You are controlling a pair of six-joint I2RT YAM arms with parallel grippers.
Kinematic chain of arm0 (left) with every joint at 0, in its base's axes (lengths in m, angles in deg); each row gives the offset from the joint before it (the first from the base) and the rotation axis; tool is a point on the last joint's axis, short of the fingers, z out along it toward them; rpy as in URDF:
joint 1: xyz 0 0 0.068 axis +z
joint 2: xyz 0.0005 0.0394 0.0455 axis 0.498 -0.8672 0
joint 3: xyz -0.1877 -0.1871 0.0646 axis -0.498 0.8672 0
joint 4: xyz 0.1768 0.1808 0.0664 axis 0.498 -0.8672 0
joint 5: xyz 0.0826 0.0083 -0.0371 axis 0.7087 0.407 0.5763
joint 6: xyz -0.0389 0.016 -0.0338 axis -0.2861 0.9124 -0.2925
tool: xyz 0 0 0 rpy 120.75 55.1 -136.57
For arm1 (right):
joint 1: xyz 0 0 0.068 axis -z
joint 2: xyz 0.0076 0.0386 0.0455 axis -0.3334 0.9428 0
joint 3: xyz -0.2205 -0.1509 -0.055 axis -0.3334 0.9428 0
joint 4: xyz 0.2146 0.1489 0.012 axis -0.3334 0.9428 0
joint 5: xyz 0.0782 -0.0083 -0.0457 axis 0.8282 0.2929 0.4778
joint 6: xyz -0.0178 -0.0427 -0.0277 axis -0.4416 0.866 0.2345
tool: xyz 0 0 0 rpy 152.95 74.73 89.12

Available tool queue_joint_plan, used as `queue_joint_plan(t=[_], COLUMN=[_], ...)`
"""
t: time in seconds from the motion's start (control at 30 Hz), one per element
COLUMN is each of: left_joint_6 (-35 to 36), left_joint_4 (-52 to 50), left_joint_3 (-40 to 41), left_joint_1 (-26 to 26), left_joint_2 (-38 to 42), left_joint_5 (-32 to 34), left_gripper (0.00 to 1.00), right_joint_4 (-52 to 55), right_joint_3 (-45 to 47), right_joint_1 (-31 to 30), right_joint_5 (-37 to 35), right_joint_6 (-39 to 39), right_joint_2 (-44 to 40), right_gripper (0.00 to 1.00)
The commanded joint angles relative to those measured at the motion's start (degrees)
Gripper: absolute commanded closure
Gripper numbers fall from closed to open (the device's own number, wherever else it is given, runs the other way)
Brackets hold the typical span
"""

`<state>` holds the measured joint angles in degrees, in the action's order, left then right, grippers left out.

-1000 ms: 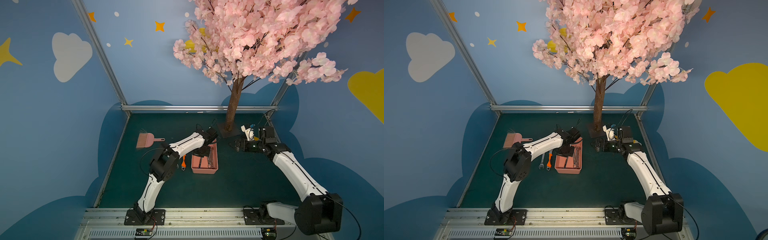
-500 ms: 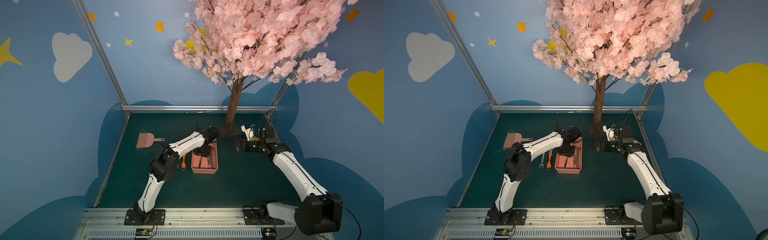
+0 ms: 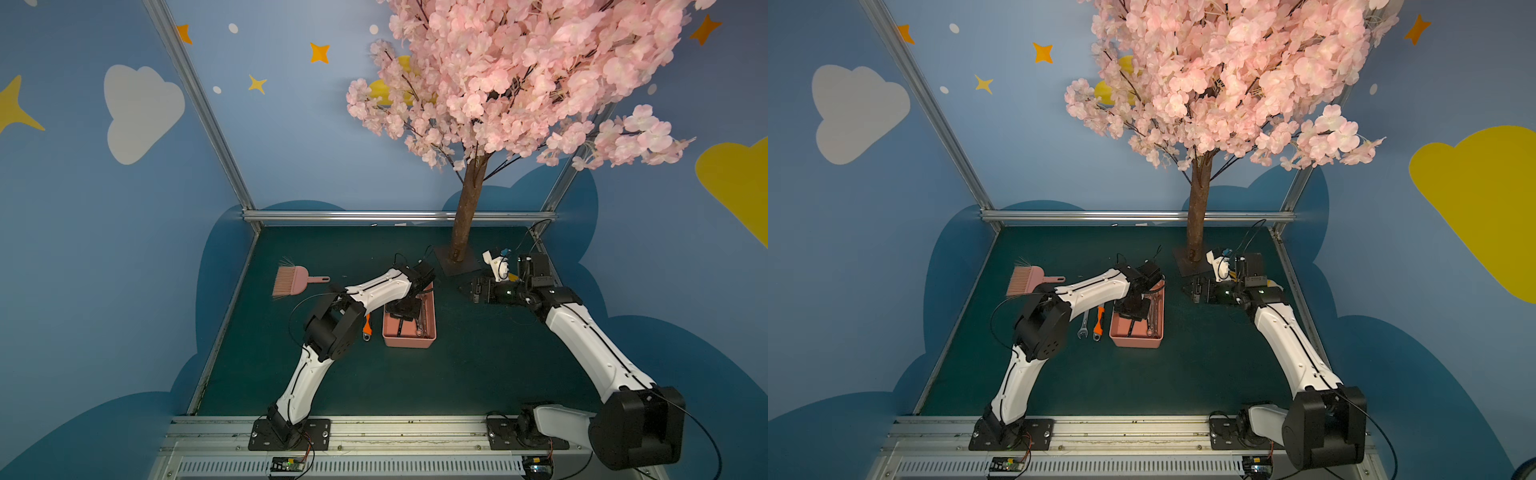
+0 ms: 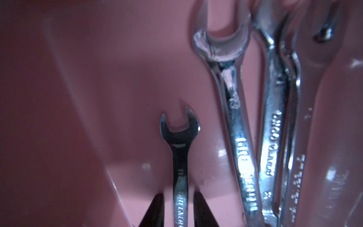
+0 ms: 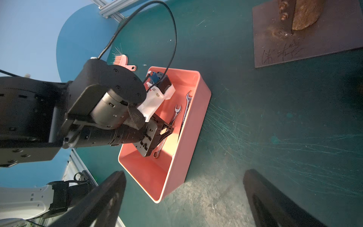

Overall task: Take out the wrench from the storage box
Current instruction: Pick up the wrench from the storage box.

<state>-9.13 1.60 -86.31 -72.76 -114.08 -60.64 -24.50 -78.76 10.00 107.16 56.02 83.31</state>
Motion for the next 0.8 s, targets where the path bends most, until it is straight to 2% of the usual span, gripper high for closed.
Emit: queue_joint_plan(t=[0.0, 0.17, 0.77], left_joint_6=[0.12, 0.40, 1.34], left_joint_4=[0.03, 0.14, -6.10], left_joint_3=[2.74, 3.19, -3.73], left_joint_1=[0.26, 0.24, 0.31], left_joint_2=[-1.98, -2.29, 3.49], left_joint_5=[-0.30, 0.47, 3.04], left_gripper=[0.79, 0.97, 0.97], right_joint_4=[-0.88, -0.88, -1.58], right_joint_3=[0.59, 0.68, 0.44], right_joint_1=[0.24, 0.26, 0.25], right_joint_5=[0.77, 0.81, 2.90], right_joint_6=[0.50, 0.47, 0.19], right_joint_2=[-0.27, -0.35, -0.47], right_gripper=[0.02, 0.02, 0.02])
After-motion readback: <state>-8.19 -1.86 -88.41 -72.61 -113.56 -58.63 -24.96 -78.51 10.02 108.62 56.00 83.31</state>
